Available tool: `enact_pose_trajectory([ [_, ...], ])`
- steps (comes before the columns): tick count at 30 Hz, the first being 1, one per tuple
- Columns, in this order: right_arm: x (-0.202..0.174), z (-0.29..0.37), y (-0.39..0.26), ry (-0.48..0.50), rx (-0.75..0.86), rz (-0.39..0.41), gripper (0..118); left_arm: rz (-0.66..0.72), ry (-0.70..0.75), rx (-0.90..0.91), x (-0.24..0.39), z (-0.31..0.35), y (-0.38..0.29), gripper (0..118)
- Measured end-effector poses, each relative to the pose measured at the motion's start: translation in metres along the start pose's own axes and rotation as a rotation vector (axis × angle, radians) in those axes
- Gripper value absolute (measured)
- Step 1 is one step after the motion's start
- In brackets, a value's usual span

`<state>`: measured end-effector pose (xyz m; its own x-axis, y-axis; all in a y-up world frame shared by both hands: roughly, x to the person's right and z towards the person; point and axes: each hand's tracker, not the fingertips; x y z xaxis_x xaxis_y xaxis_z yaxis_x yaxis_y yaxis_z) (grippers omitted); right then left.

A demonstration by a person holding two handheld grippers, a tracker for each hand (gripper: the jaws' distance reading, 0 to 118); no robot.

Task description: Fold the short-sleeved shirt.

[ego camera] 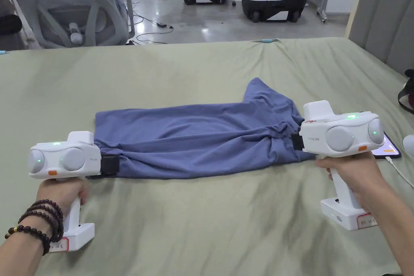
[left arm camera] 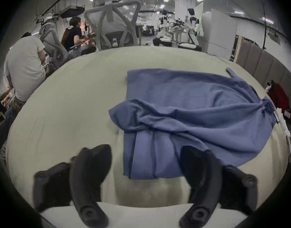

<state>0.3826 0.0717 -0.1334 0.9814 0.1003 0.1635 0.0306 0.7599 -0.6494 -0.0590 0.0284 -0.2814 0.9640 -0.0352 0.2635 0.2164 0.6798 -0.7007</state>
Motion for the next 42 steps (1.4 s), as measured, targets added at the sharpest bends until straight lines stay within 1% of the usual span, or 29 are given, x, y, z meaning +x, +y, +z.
enact_pose_trajectory([
  [2,-0.001,-0.004,-0.001,0.002,-0.010,0.002,0,0.014,-0.020,-0.014,0.001,-0.006,-0.005,59],
  [3,-0.002,-0.007,-0.002,0.001,-0.015,0.007,0,0.021,-0.008,0.006,0.003,-0.003,-0.006,57],
  [4,-0.002,-0.009,-0.002,0.002,-0.019,0.012,0,0.018,-0.007,0.008,0.002,0.001,-0.003,49],
  [5,-0.002,-0.011,-0.002,0.004,-0.024,0.014,0,0.017,-0.008,0.017,0.002,0.004,-0.002,25],
  [6,-0.003,-0.009,-0.002,0.008,-0.030,0.012,0,0.042,-0.064,0.041,0.000,0.008,0.000,5],
  [7,-0.003,-0.010,-0.002,0.009,-0.031,0.009,2,0.077,-0.078,0.034,0.000,0.011,0.001,5],
  [8,-0.003,-0.012,-0.002,0.006,-0.030,0.000,20,0.063,-0.062,0.024,0.000,0.012,0.003,5],
  [9,-0.003,-0.013,-0.001,0.002,-0.029,-0.006,50,0.052,-0.061,0.023,0.001,0.013,0.003,5],
  [10,-0.001,-0.019,-0.001,0.001,-0.033,-0.012,86,0.039,-0.059,0.030,0.002,0.015,0.002,5],
  [11,0.000,-0.025,0.000,-0.002,-0.048,-0.017,118,0.035,-0.058,0.034,0.003,0.016,0.002,5],
  [12,0.000,-0.030,0.000,-0.009,-0.075,-0.017,117,0.038,-0.059,0.034,0.001,0.014,0.002,5],
  [13,0.001,-0.032,0.002,-0.002,-0.063,-0.016,109,0.045,-0.062,0.036,0.001,0.015,0.002,5],
  [14,0.001,-0.035,0.003,-0.005,-0.074,-0.020,107,0.052,-0.065,0.036,0.001,0.015,0.002,5],
  [16,0.003,-0.050,0.003,-0.013,-0.116,-0.023,107,0.053,-0.067,0.036,0.000,0.014,0.002,5],
  [18,0.007,-0.064,0.000,-0.009,-0.150,-0.053,107,0.063,-0.073,0.035,-0.001,0.015,0.001,5],
  [19,0.009,-0.070,-0.002,-0.017,-0.165,-0.068,106,0.065,-0.075,0.035,-0.002,0.016,0.001,5],
  [21,0.011,-0.082,-0.009,-0.031,-0.236,-0.081,79,0.065,-0.079,0.035,-0.002,0.015,0.001,5],
  [22,0.009,-0.083,-0.012,-0.008,-0.242,-0.089,78,0.063,-0.081,0.035,-0.002,0.015,0.001,5],
  [23,0.007,-0.079,-0.014,0.007,-0.203,-0.117,65,0.061,-0.082,0.036,-0.002,0.016,0.001,5],
  [24,0.005,-0.073,-0.014,-0.028,-0.188,-0.107,34,0.055,-0.077,0.041,-0.001,0.015,0.001,5],
  [25,0.004,-0.069,-0.012,0.008,-0.187,-0.102,15,0.050,-0.077,0.042,0.000,0.016,0.001,5],
  [26,0.001,-0.064,-0.009,0.078,-0.167,-0.122,15,0.039,-0.077,0.042,0.001,0.016,0.001,5],
  [27,-0.001,-0.060,-0.006,0.102,-0.169,-0.151,15,0.026,-0.076,0.040,0.002,0.018,0.001,5],
  [28,-0.004,-0.057,-0.004,0.020,-0.210,-0.102,15,0.015,-0.067,0.038,0.002,0.018,0.001,5],
  [29,-0.006,-0.053,-0.004,0.026,-0.184,-0.063,15,0.010,-0.066,0.042,0.002,0.021,0.000,5],
  [35,-0.008,-0.008,-0.021,0.024,-0.172,-0.085,15,0.039,-0.084,0.065,-0.005,0.062,-0.018,5],
  [38,-0.009,0.022,-0.046,0.031,-0.175,-0.098,15,0.054,-0.099,0.056,-0.009,0.088,-0.044,5],
  [41,-0.009,0.055,-0.076,0.033,-0.183,-0.086,15,0.040,-0.130,0.042,-0.011,0.111,-0.077,5],
  [42,-0.003,0.053,-0.082,0.031,-0.184,-0.083,15,0.035,-0.134,0.038,-0.010,0.117,-0.087,5],
])
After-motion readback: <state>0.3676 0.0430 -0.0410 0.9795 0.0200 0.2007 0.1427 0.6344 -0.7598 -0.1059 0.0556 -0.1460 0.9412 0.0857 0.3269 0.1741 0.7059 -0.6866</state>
